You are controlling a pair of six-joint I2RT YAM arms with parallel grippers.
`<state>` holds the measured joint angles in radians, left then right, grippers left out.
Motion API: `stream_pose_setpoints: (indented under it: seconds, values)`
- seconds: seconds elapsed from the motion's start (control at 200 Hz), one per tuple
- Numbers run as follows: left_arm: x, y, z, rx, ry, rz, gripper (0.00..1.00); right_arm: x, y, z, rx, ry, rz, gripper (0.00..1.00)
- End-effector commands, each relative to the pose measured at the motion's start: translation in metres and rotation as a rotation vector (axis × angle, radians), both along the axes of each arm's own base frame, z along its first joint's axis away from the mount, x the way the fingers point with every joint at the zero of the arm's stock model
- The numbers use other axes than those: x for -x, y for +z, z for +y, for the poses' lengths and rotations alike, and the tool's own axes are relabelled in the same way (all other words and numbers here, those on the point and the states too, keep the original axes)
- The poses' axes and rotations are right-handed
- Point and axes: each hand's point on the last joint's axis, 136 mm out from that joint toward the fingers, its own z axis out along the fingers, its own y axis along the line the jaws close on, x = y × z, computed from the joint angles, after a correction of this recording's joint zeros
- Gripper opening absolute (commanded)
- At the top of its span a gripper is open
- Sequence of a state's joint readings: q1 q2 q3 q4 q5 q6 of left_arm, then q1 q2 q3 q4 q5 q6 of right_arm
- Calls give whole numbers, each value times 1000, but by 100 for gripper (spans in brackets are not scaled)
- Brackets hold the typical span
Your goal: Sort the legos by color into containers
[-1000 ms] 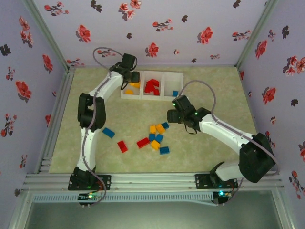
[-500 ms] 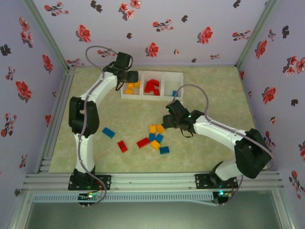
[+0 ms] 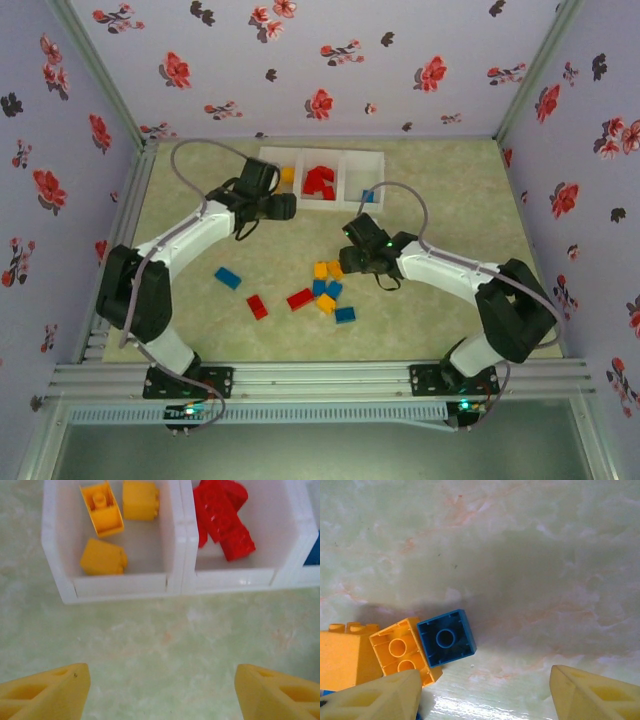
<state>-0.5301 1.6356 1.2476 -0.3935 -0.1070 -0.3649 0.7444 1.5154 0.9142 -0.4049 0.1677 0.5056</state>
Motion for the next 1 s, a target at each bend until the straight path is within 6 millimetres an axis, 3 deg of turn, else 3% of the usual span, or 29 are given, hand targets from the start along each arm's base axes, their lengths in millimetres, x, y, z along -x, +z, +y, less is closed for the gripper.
stream_pose_setpoints:
  seconds: [0.0,0.375,0.695,0.995]
  values:
    - [5,21,-6,81,22,-58,77,3,-8,4,6,25,13,69]
    - [37,19,-9,113,32,-43,77,-4,-22,24,-18,68,51,65]
    - [43,18,1,69,41,-39,77,-22,-37,4,27,-30,64,60]
    - [42,16,1,56,37,-33,77,-33,-42,-3,31,-52,70,54]
